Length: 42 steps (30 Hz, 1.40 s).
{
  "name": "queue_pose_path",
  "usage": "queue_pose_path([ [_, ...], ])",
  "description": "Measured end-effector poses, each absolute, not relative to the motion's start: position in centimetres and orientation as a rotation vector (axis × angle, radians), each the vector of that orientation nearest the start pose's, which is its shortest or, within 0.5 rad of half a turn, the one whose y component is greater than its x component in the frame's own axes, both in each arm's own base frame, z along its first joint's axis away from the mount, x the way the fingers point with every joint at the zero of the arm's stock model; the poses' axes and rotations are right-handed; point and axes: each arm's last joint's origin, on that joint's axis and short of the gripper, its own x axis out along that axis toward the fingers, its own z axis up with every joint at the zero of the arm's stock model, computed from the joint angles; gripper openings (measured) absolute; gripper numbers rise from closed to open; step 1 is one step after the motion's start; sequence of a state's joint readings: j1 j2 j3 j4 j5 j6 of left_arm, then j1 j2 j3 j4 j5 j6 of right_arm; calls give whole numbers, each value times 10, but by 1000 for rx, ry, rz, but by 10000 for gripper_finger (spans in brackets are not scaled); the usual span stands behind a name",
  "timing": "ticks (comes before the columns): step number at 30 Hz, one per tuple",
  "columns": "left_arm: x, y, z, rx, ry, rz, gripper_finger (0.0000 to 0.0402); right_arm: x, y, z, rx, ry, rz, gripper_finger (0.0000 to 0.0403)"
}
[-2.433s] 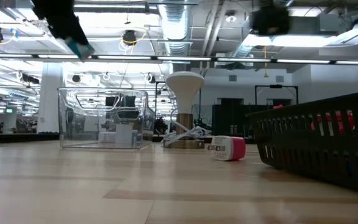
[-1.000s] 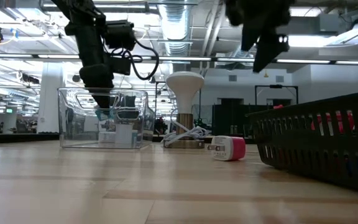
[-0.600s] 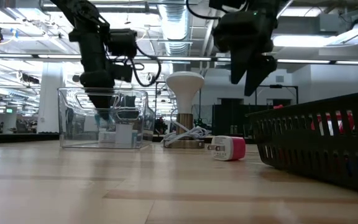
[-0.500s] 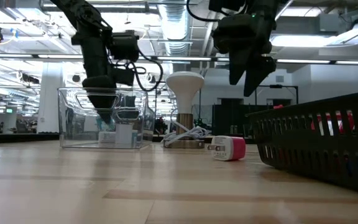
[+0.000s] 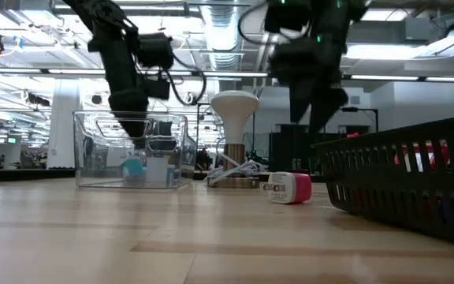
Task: Pick & Place Office items
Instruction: Put the blue charger adapter into the transparent bin, then put the white and black charger adapter into the transparent bin
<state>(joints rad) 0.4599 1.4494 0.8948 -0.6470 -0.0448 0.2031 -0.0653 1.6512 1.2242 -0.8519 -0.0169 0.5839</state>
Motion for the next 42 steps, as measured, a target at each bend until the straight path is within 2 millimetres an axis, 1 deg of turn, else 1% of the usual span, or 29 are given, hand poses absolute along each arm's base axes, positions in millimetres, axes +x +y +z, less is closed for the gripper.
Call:
queue_pose_path([
  [3, 228, 114, 215, -78, 1150, 346, 254, 309, -24, 205, 611, 1247, -419, 324],
  [6, 218, 108, 234, -80, 1072, 370, 260, 306, -24, 191, 672, 1242, -404, 324],
  [8, 212, 103, 248, -65, 1010, 374, 260, 306, -23, 187, 697, 1230, -403, 324],
  [13, 196, 86, 277, -54, 853, 378, 261, 312, -24, 187, 706, 1171, -413, 324],
  [16, 187, 76, 292, -70, 762, 380, 261, 314, -30, 177, 715, 1195, -453, 324],
  [19, 181, 67, 302, -80, 691, 369, 258, 318, -33, 163, 699, 1229, -460, 324],
  [22, 177, 63, 306, -91, 662, 383, 254, 323, -33, 151, 691, 1243, -457, 324],
  [26, 177, 61, 307, -116, 654, 390, 248, 328, -33, 141, 674, 1245, -452, 324],
  [29, 178, 59, 307, -117, 654, 383, 244, 328, -33, 140, 642, 1232, -489, 317],
  [33, 179, 58, 306, -117, 659, 375, 237, 328, -35, 141, 637, 1226, -503, 299],
  [38, 180, 58, 305, -128, 663, 379, 230, 328, -37, 140, 638, 1226, -506, 264],
  [40, 180, 58, 305, -135, 661, 382, 226, 328, -37, 140, 638, 1228, -507, 237],
  [42, 180, 58, 305, -136, 662, 381, 223, 327, -36, 140, 638, 1231, -505, 197],
])
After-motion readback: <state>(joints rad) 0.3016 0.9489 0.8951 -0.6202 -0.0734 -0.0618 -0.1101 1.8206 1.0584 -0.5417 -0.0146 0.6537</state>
